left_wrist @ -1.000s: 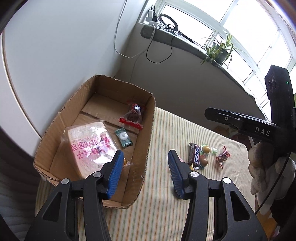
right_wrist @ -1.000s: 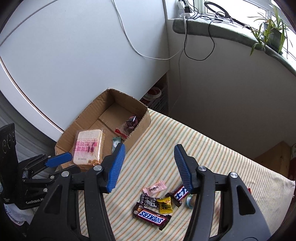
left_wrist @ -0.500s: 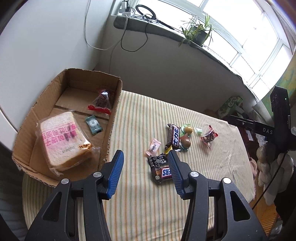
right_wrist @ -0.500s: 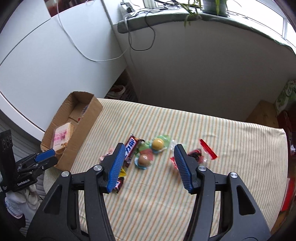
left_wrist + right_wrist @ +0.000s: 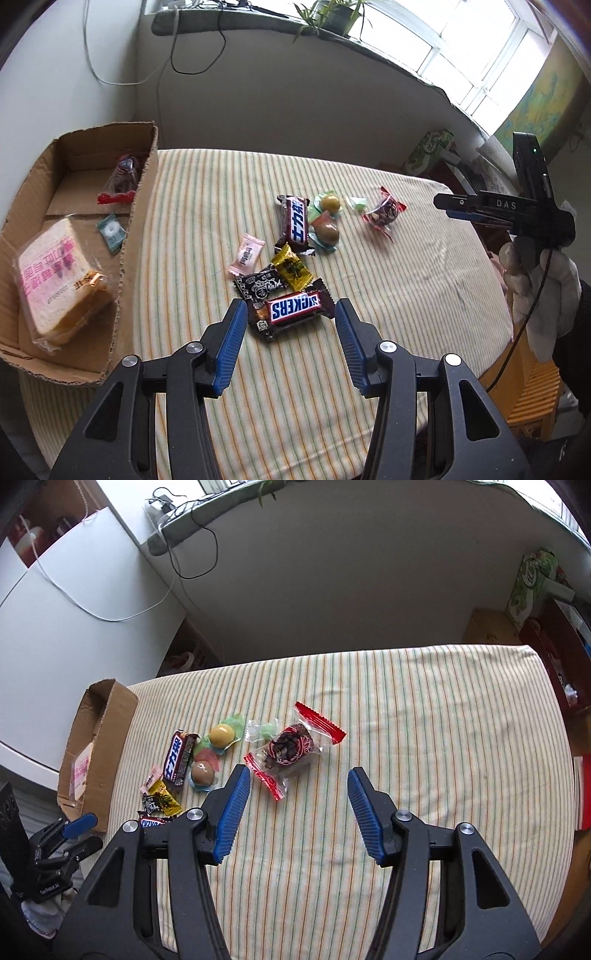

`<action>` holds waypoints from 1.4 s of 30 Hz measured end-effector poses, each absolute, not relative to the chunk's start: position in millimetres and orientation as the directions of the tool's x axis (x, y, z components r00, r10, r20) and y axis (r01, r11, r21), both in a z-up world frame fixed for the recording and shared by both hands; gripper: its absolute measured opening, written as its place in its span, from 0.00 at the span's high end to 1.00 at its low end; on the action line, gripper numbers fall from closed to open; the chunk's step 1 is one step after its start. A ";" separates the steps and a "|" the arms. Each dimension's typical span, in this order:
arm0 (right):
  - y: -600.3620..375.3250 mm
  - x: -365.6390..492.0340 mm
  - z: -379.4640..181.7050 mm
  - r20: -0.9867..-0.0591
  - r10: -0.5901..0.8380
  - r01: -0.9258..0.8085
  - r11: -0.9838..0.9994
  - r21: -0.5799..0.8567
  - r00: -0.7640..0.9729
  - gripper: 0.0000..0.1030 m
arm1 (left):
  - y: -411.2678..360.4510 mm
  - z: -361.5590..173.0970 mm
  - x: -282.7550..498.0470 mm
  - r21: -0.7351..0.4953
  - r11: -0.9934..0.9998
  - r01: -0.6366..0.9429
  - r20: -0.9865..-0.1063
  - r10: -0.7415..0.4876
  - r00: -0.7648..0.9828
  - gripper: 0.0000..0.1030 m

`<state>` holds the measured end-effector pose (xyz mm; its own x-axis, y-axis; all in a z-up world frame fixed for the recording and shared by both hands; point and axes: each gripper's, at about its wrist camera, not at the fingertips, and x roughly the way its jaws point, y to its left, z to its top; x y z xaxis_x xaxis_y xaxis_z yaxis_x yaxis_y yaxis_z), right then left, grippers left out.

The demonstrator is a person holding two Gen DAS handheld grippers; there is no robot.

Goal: Organize snacks

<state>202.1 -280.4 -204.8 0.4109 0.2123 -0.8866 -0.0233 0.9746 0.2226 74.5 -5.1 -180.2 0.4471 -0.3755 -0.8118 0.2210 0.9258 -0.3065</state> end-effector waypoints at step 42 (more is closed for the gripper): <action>-228.9 275.7 -288.4 -0.968 0.142 0.112 0.979 0.168 0.208 0.44 | -41.0 -234.4 99.7 -0.354 0.879 0.319 -0.866 -0.437 0.244 0.53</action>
<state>275.7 -228.9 -288.4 0.2078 0.1420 -0.9678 0.1121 0.9794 0.1678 99.7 -41.0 -234.4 0.2439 -0.4367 -0.8659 0.3189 0.8793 -0.3537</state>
